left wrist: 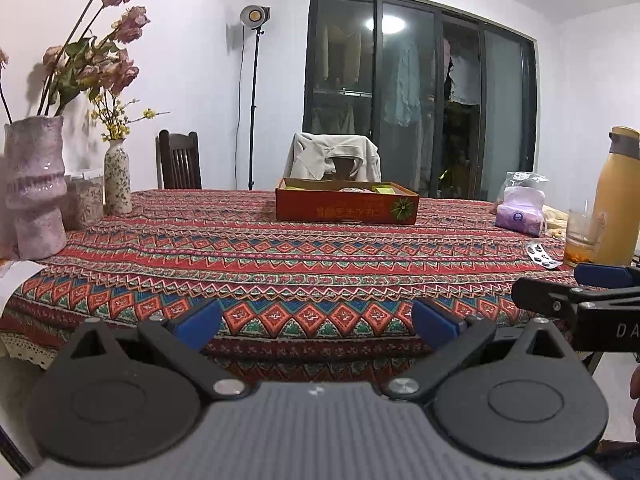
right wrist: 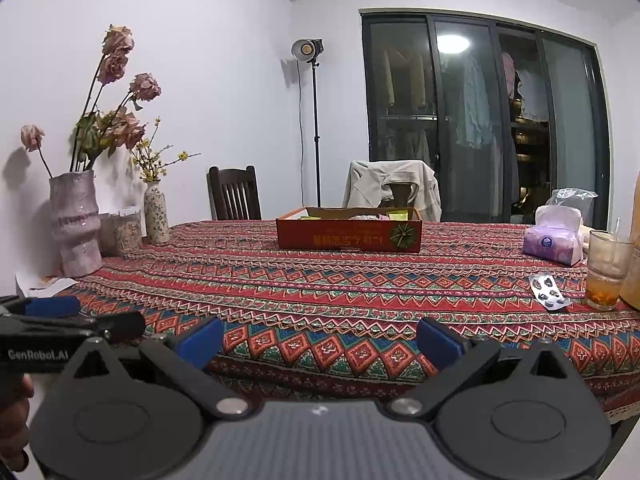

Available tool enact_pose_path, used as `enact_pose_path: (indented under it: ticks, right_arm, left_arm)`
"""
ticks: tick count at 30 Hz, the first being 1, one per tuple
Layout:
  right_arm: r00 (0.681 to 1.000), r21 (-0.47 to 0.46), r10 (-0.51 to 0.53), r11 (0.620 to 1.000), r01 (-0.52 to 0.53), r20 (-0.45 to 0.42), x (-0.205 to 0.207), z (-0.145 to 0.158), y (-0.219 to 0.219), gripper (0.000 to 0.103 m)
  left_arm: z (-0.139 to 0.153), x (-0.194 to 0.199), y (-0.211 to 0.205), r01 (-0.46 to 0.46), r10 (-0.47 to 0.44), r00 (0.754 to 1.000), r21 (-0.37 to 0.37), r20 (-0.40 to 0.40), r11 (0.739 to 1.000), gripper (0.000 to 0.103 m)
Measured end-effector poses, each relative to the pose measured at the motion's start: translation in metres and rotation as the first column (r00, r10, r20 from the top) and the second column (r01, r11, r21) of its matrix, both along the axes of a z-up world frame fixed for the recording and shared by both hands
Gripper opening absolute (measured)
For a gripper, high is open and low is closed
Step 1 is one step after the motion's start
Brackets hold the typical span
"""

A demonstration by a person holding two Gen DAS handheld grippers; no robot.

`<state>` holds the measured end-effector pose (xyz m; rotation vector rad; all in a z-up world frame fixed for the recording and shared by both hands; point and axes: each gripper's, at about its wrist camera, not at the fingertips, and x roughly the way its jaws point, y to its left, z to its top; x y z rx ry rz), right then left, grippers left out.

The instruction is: Organize snacks

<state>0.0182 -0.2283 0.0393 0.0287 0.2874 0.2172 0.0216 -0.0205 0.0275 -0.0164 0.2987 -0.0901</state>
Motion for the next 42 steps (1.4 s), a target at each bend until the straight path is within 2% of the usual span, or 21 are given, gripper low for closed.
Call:
enact_pose_path:
  ticks: [42]
  right_arm:
    - [1.0, 0.009, 0.004, 1.0, -0.004, 0.009, 0.0045, 0.0057, -0.001, 0.103]
  left_arm:
    - [0.0007, -0.0001, 0.0, 0.004, -0.004, 1.0, 0.012, 0.006, 1.0, 0.103]
